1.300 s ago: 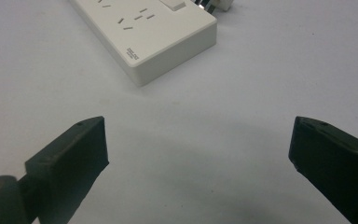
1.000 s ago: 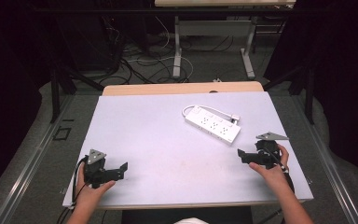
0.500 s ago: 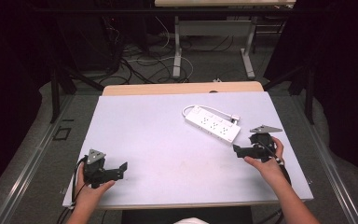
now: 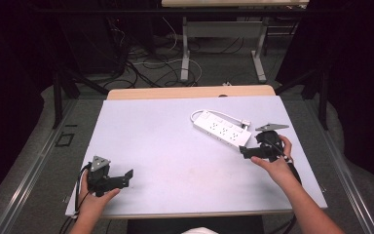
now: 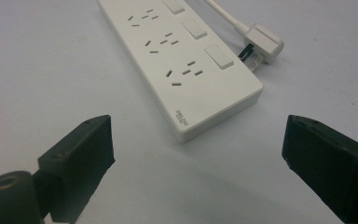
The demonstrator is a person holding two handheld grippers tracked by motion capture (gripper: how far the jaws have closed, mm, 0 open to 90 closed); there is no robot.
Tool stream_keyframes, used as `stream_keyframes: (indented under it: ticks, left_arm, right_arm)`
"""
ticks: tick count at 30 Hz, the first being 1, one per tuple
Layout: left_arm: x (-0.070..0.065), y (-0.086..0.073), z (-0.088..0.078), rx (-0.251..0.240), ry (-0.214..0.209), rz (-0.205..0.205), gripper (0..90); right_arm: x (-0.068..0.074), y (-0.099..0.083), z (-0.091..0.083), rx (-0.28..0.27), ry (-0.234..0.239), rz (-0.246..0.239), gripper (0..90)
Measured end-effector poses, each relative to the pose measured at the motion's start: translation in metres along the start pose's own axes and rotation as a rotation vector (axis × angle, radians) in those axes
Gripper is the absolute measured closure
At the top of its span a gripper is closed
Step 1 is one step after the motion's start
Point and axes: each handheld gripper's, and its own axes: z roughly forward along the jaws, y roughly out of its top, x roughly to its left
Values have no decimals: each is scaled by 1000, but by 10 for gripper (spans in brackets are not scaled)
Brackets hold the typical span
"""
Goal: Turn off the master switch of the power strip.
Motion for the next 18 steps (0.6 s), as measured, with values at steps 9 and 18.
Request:
stream_keyframes:
  ticks: [9, 18]
  left_arm:
    - [0, 0, 0, -4, 2, -2, 14]
    - [1, 0, 0, 6, 0, 7, 14]
  right_arm:
    - [2, 15, -1, 16, 23, -1, 87]
    - [0, 28, 0, 24, 28, -1, 87]
